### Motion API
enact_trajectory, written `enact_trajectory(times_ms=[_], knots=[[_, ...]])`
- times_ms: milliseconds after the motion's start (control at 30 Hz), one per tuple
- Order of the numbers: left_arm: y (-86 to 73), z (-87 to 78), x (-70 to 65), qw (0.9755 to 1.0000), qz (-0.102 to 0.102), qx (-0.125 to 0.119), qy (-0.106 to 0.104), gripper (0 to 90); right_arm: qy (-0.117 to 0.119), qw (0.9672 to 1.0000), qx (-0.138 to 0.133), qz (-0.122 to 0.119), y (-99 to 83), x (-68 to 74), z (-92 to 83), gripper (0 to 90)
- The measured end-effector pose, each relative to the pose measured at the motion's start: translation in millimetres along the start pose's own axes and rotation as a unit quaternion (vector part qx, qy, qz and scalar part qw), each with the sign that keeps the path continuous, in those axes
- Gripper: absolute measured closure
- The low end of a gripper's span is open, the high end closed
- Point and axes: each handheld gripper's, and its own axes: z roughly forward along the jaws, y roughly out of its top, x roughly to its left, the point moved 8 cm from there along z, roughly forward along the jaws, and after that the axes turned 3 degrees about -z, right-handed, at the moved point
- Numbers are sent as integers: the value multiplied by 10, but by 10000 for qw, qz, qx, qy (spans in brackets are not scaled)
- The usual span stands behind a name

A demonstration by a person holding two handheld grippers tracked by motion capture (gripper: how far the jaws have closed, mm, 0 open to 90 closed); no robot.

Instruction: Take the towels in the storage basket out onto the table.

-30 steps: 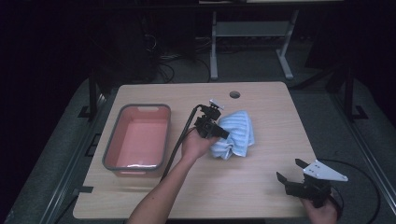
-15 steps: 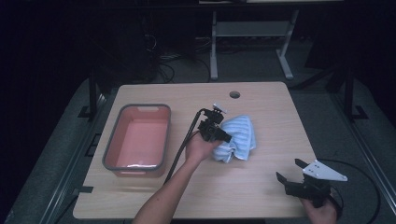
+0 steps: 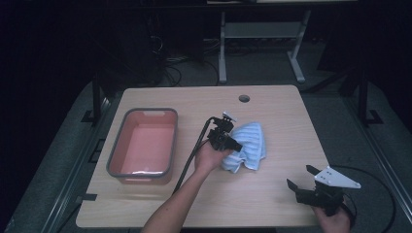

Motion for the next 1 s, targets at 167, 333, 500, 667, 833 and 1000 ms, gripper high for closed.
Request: enact_trajectory(times_ms=[167,333,500,667,833,1000], knots=[[-29,5,12,9999,-74,-25,-99,525,3,10000,-8,-1,0,-3,0,152],[-37,-16,7,9998,-108,-74,-162,473,13,10000,-2,7,6,9,9,152],[-37,-49,0,9997,-113,-112,-199,423,13,10000,8,-48,21,31,23,152],[-29,-106,0,9995,-108,-204,-193,380,31,10000,27,-21,10,29,32,151],[-59,-139,20,9994,-95,-262,-193,362,24,10000,27,-26,20,36,38,151],[-75,-200,33,9991,-116,-369,-195,346,39,10000,45,-52,15,39,50,151]])
